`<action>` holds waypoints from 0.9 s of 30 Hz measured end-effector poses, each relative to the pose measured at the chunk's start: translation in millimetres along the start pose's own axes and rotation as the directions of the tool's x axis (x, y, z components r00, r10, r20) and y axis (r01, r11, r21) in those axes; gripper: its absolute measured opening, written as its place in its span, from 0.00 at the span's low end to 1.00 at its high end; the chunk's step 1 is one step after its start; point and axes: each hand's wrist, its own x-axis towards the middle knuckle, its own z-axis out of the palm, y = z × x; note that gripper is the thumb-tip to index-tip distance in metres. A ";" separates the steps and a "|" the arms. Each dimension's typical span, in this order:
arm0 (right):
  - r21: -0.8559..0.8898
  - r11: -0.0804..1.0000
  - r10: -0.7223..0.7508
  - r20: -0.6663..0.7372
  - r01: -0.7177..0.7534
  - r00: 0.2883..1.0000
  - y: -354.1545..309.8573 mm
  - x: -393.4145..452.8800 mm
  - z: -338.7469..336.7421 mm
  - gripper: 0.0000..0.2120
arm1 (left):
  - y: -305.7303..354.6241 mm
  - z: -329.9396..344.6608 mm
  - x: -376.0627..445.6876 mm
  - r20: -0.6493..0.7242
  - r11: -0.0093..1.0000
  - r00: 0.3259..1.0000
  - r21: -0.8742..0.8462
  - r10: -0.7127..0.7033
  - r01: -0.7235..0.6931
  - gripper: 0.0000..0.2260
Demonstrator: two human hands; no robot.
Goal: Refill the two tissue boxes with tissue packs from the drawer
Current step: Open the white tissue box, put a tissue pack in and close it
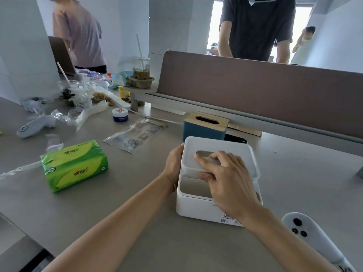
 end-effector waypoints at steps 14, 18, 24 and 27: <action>0.177 0.972 -0.167 0.070 0.152 0.984 -30.8 59.3 -27.0 0.21 | 101.1 -59.6 -54.0 0.583 -0.038 0.650 0.758 0.486 -0.651 0.26; 0.276 0.944 -0.226 0.138 0.182 0.964 -66.1 88.2 -17.2 0.18 | 130.9 -85.1 -75.6 0.530 -0.219 0.780 0.848 0.332 -0.482 0.32; 0.367 0.905 -0.325 0.264 0.217 0.908 -114.0 102.7 17.4 0.18 | 153.5 -127.8 -100.5 0.366 -0.291 0.897 0.911 0.247 -0.292 0.30; 0.358 0.910 -0.338 0.346 0.209 0.875 -126.6 100.1 31.3 0.21 | 144.1 -150.7 -106.7 0.310 -0.273 0.927 0.929 0.210 -0.249 0.30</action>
